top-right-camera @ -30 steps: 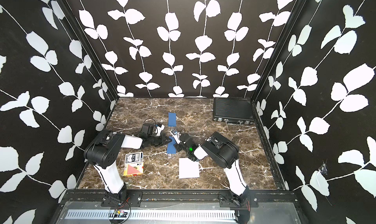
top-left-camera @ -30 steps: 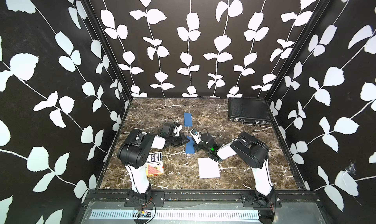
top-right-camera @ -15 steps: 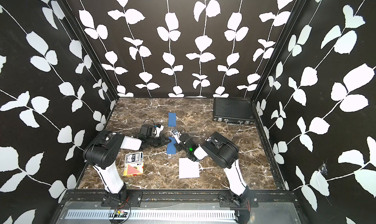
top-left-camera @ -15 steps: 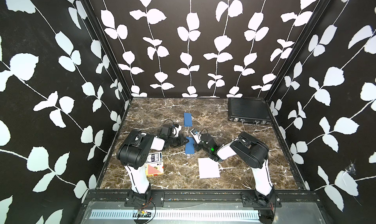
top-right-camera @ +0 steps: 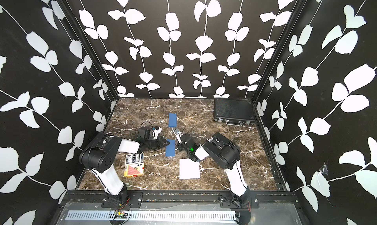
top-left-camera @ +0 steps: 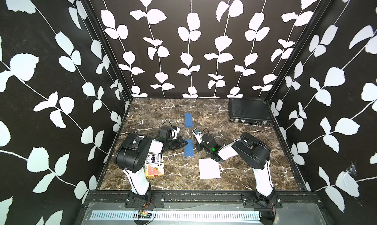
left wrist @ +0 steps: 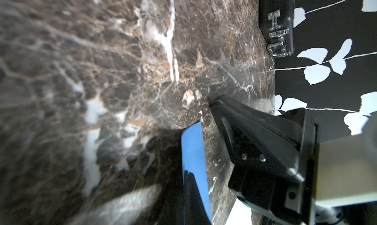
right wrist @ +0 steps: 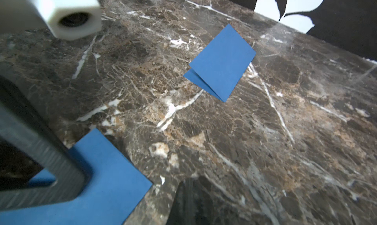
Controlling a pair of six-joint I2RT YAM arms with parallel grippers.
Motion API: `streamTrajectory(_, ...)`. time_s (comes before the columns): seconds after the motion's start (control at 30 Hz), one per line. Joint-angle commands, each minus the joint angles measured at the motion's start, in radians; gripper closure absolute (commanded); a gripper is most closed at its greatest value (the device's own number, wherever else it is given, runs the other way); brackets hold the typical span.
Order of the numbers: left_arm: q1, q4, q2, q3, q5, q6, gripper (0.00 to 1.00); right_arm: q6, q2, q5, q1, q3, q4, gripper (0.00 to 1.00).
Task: Fold the square paper along the opposite sides
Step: Smooth out the paper at the center of the board.
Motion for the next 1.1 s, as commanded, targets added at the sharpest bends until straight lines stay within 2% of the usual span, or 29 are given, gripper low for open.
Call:
streamTrajectory(0.0, 0.004, -0.093, 0.033, -0.061, -0.113, -0.059, 1.00, 0.065, -0.093, -0.008, 0.014, -0.023, -0.059, 0.99)
streamTrajectory(0.13, -0.001, 0.017, 0.063, -0.071, -0.112, -0.124, 1.00, 0.066, -0.101, -0.026, 0.065, 0.004, -0.026, 0.97)
streamTrajectory(0.3, -0.008, 0.022, 0.077, -0.056, -0.110, -0.118, 1.00, 0.060, -0.041, -0.003, 0.124, 0.020, -0.017, 0.96)
streamTrajectory(0.57, -0.007, 0.013, 0.080, -0.055, -0.121, -0.102, 1.00, 0.082, 0.029, 0.073, 0.130, -0.046, 0.001, 0.97)
streamTrajectory(0.8, 0.030, 0.010, 0.082, -0.070, -0.120, -0.079, 1.00, 0.071, -0.013, 0.144, 0.129, -0.107, -0.021, 0.96)
streamTrajectory(1.07, 0.059, 0.000, 0.081, -0.073, -0.116, -0.055, 1.00, 0.078, -0.040, 0.158, 0.128, -0.141, -0.033, 0.97)
